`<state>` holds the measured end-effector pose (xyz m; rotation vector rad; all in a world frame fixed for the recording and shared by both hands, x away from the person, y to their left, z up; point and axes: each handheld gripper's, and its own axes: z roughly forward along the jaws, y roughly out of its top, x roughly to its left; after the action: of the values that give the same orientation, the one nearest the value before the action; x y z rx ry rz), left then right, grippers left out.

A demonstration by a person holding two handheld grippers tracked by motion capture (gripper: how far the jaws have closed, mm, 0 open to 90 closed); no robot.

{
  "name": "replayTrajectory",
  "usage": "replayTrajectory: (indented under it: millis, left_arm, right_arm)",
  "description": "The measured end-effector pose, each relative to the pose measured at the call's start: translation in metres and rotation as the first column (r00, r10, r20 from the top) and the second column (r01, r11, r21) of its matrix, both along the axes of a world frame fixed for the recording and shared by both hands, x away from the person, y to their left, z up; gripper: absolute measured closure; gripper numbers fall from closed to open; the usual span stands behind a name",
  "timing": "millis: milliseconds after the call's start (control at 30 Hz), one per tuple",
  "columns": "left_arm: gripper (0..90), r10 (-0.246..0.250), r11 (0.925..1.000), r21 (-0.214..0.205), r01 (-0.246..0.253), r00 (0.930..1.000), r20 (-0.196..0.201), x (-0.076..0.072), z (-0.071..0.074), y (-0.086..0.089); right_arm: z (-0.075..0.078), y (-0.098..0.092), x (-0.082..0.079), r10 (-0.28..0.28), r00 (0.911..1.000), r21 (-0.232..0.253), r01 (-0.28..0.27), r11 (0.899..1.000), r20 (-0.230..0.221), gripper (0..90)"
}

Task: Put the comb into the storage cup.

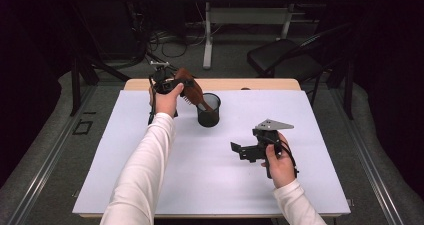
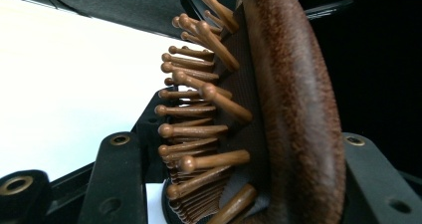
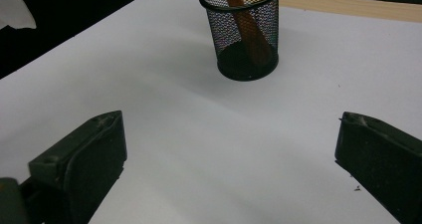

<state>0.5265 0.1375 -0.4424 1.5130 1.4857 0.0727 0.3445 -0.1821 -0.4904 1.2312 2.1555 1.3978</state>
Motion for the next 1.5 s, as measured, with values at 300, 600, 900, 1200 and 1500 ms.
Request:
replayTrajectory:
  millis: [300, 600, 900, 1200, 1500]
  left_arm:
    - [46.6, -0.007, 0.9993, -0.036, 0.007, 1.0, 0.0, 0.0017, -0.0068, 0.0061]
    - [46.5, -0.012, 0.9991, -0.042, 0.013, 0.9999, 0.004, 0.0018, -0.0079, 0.0074]
    - [46.1, -0.009, 0.999, -0.043, 0.009, 1.0, 0.0, 0.002, -0.0081, 0.0077]
    - [45.1, -0.016, 0.9993, -0.032, 0.017, 0.9996, 0.022, 0.002, -0.0091, 0.0076]
    - [44.7, -0.016, 0.9992, -0.035, 0.017, 0.9997, 0.018, 0.002, -0.0089, 0.0081]
  right_arm:
    - [-0.0001, -0.0001, 0.0001, 0.0, 1.0, 0.0, 0.0, 1.0, -0.002, 0.0]
    - [-0.0006, 0.0003, 0.0002, 0.002, 1.0, -0.003, -0.002, 1.0, -0.002, 0.0]
    - [-0.0008, 0.0005, 0.0001, 0.002, 1.0, -0.005, -0.002, 1.0, -0.007, 0.0]
    - [-0.001, 0.0006, 0.0001, 0.002, 1.0, -0.005, -0.002, 1.0, -0.007, 0.0]
    - [-0.0015, 0.0008, 0.0003, 0.003, 1.0, -0.005, -0.003, 1.0, -0.005, 0.0]
